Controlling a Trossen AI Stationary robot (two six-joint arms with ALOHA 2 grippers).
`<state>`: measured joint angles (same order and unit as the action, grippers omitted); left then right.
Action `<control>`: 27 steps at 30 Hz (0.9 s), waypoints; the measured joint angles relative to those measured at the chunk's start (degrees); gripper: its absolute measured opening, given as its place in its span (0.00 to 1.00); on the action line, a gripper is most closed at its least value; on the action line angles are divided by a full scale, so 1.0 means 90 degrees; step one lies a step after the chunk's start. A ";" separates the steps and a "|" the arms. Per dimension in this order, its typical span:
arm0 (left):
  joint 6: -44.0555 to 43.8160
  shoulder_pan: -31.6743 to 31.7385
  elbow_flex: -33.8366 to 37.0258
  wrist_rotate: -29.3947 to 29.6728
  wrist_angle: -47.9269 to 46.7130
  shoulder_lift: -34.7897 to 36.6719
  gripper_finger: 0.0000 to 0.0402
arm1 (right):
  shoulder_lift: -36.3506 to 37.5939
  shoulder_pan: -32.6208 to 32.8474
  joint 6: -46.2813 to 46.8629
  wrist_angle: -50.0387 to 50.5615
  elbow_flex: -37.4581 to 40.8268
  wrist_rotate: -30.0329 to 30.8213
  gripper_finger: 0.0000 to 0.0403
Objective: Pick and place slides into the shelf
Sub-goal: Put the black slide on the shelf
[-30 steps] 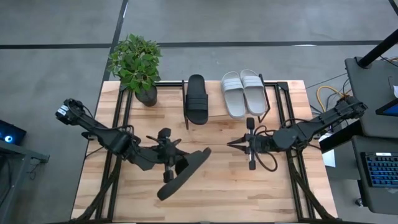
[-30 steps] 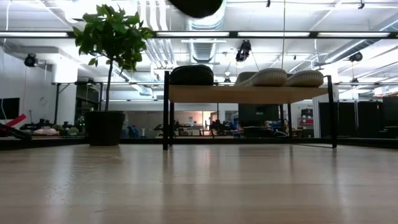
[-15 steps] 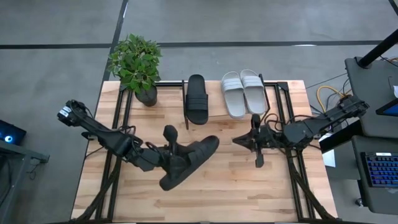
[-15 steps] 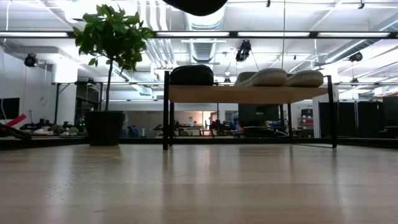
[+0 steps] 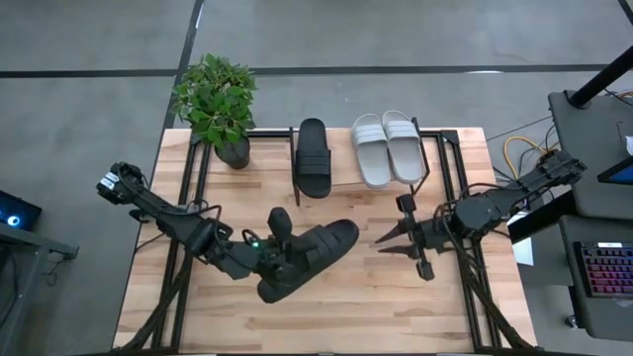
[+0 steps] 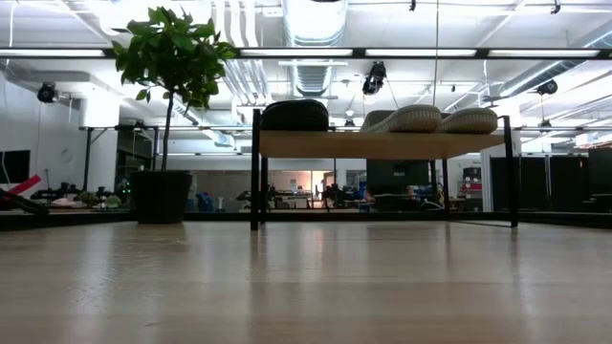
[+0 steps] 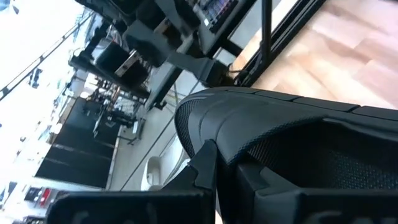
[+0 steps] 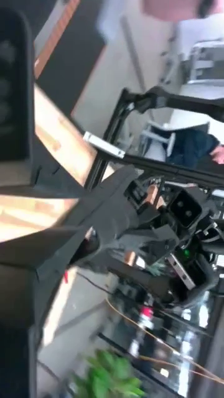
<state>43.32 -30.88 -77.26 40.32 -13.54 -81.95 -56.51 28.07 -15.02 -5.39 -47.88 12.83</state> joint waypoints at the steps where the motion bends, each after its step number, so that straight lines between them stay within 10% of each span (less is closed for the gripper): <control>1: 0.0000 -0.0036 0.0001 -0.0031 0.0003 0.0022 0.00 | 0.0002 0.0016 -0.0271 0.0006 0.0000 0.0042 0.22; 13: -0.0084 -0.0288 0.0004 -0.0727 0.0390 0.0235 0.00 | -0.0091 0.0018 -0.2551 -0.0147 0.0000 0.0083 0.54; 27: -0.0056 -0.0278 0.0081 -0.1038 0.0788 0.0235 0.00 | -0.0763 -0.0205 -0.2837 -0.0475 -0.0321 0.0079 0.59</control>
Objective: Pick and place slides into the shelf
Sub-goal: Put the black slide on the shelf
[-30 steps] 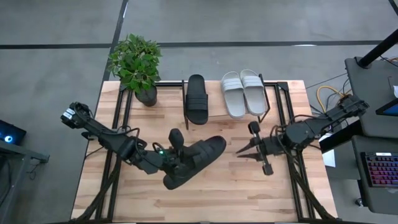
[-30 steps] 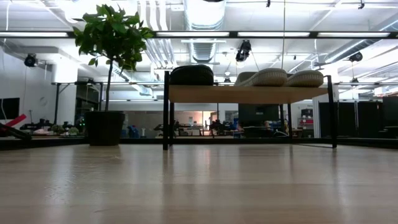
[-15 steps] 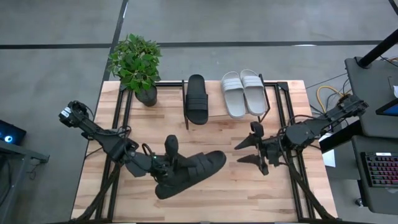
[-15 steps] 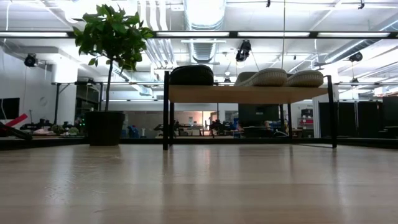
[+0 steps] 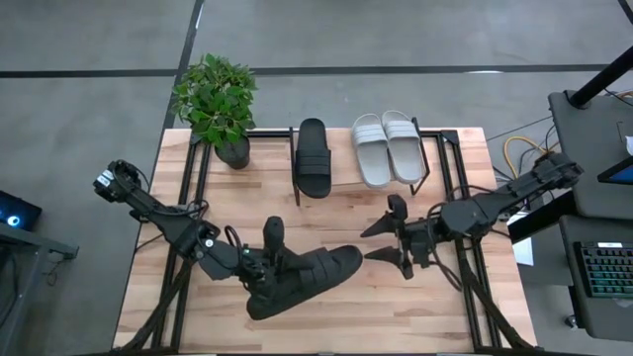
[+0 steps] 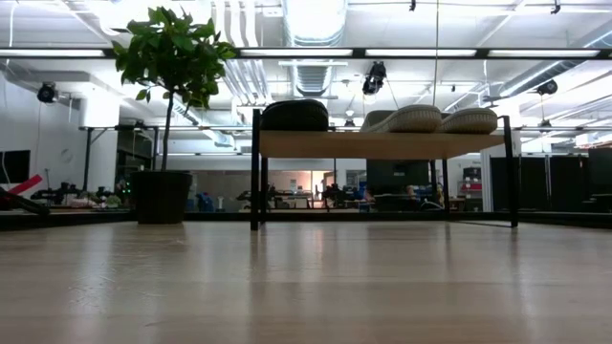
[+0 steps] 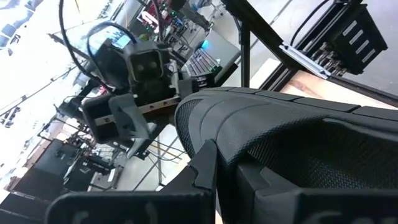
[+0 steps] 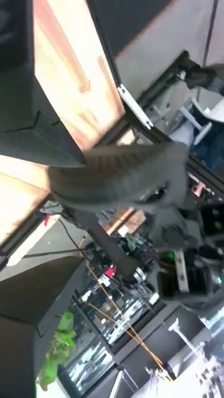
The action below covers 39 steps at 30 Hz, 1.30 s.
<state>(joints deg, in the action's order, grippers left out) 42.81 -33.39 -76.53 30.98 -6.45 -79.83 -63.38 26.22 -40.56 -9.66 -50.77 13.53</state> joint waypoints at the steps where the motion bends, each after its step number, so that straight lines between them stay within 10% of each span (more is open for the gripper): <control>1: 0.0000 0.0001 0.0000 0.0002 0.0001 0.0000 0.00 | -0.0068 -0.0030 0.0023 -0.0012 -0.0107 -0.0002 0.59; 19: -0.0017 -0.0007 0.0007 0.0021 0.0001 0.0005 0.00 | -0.1654 -0.0112 0.0861 0.2672 -0.2241 -0.0313 0.56; 39: 0.0000 -0.0012 0.0034 0.0031 0.0001 0.0005 0.00 | -0.1505 -0.0112 0.1379 0.3017 -0.2410 -0.1026 0.36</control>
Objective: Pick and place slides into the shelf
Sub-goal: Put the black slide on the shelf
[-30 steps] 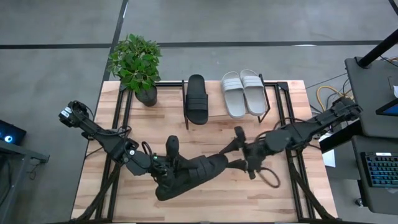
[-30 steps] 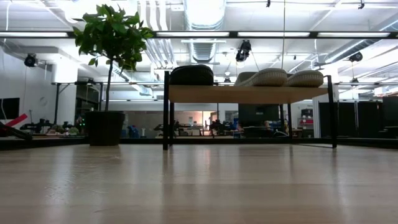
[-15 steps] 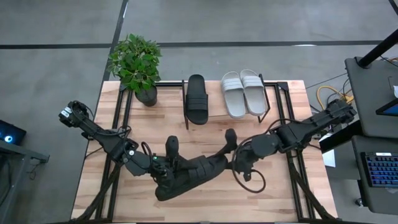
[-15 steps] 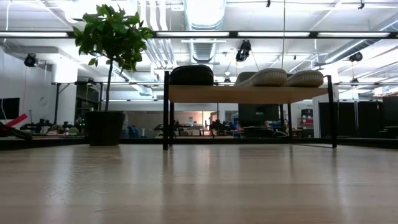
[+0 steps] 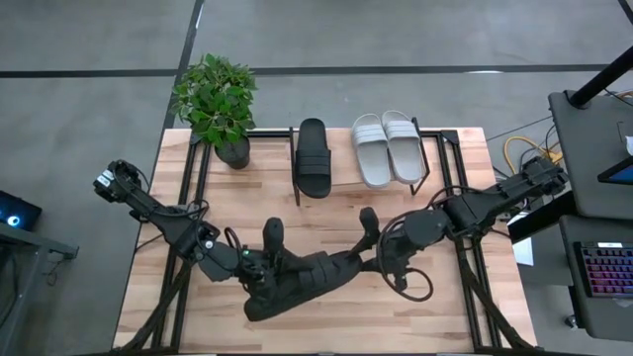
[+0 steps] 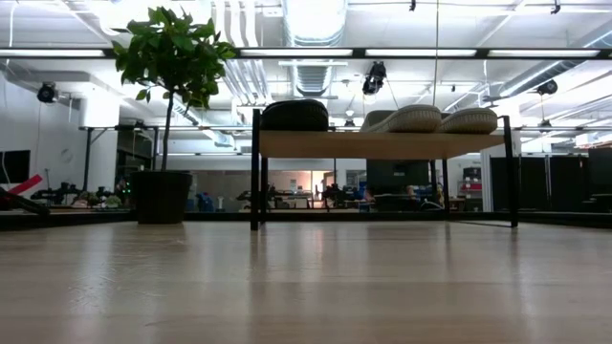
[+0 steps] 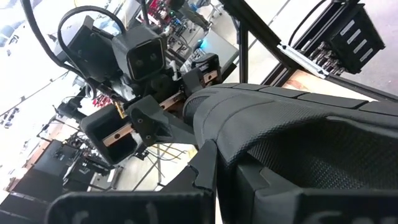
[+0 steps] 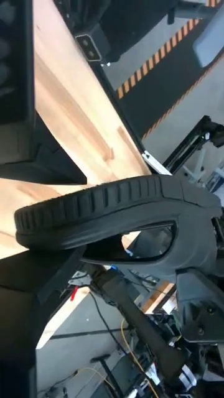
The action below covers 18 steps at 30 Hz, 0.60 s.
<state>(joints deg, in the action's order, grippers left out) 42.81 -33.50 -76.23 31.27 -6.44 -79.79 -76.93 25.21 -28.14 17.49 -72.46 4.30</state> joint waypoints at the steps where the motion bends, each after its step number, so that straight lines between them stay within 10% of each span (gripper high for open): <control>1: 0.0002 0.0000 0.0000 0.0020 0.0002 0.0000 0.00 | 0.0000 0.0000 0.0052 -0.0043 0.0008 -0.0006 0.34; 18: -0.0058 -0.0005 0.0000 0.0084 0.0022 0.0055 0.00 | -0.0005 0.0027 0.0244 -0.0633 0.0148 0.0133 0.11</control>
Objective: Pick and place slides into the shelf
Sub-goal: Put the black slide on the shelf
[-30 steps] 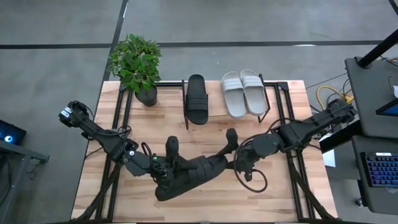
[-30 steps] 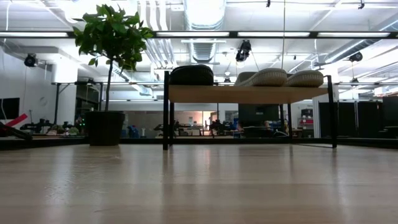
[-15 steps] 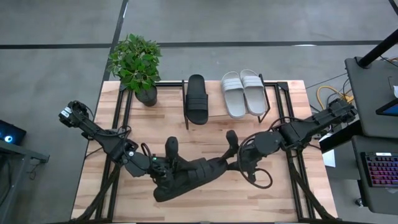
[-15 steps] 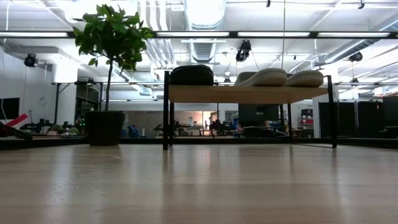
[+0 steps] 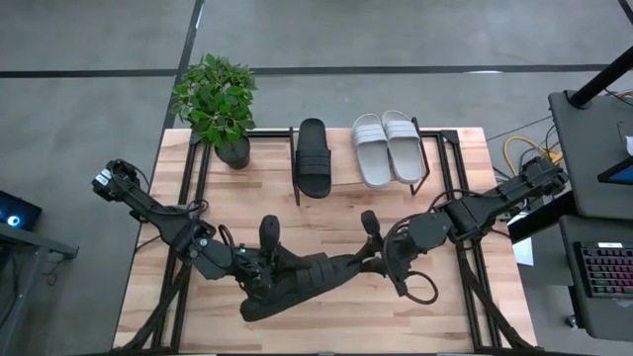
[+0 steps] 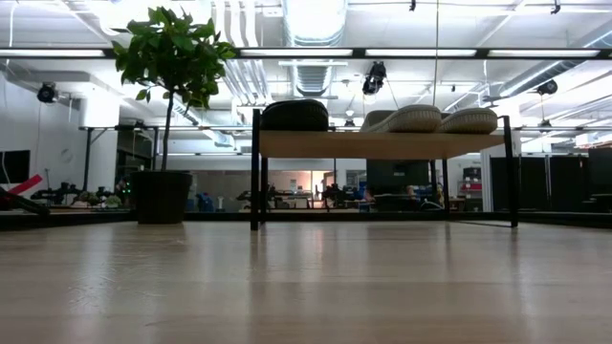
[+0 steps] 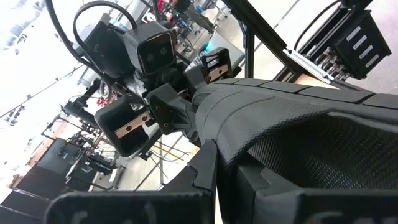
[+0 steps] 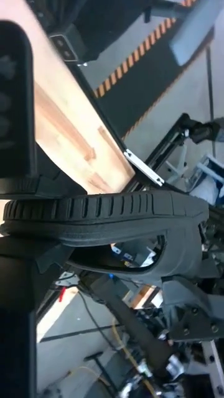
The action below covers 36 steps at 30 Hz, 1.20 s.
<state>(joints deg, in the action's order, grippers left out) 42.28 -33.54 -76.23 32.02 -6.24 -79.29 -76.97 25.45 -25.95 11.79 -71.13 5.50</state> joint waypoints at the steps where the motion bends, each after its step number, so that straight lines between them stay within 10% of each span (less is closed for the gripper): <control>1: 0.0000 0.0002 0.0000 0.0005 0.0001 0.0001 0.01 | 0.0000 0.0000 0.0112 0.0009 -0.0008 0.0051 0.11; 18: -0.0143 -0.0032 0.0010 0.1698 -0.0136 0.0710 0.56 | 0.0095 -0.0015 0.0540 0.0084 -0.0018 0.0809 0.11; 28: -0.0231 -0.0449 -0.0053 0.3456 0.0087 0.1180 0.59 | 0.0202 -0.0031 0.0889 0.0846 0.0053 0.2013 0.11; 36: -0.0693 -0.0729 -0.0039 0.3582 0.0070 0.1377 0.59 | 0.0284 0.0010 0.1077 0.0959 0.0096 0.2907 0.11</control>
<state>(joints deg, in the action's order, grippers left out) 36.04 -40.10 -76.58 64.26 -5.61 -66.90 -74.41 25.54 -16.26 20.42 -70.26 31.66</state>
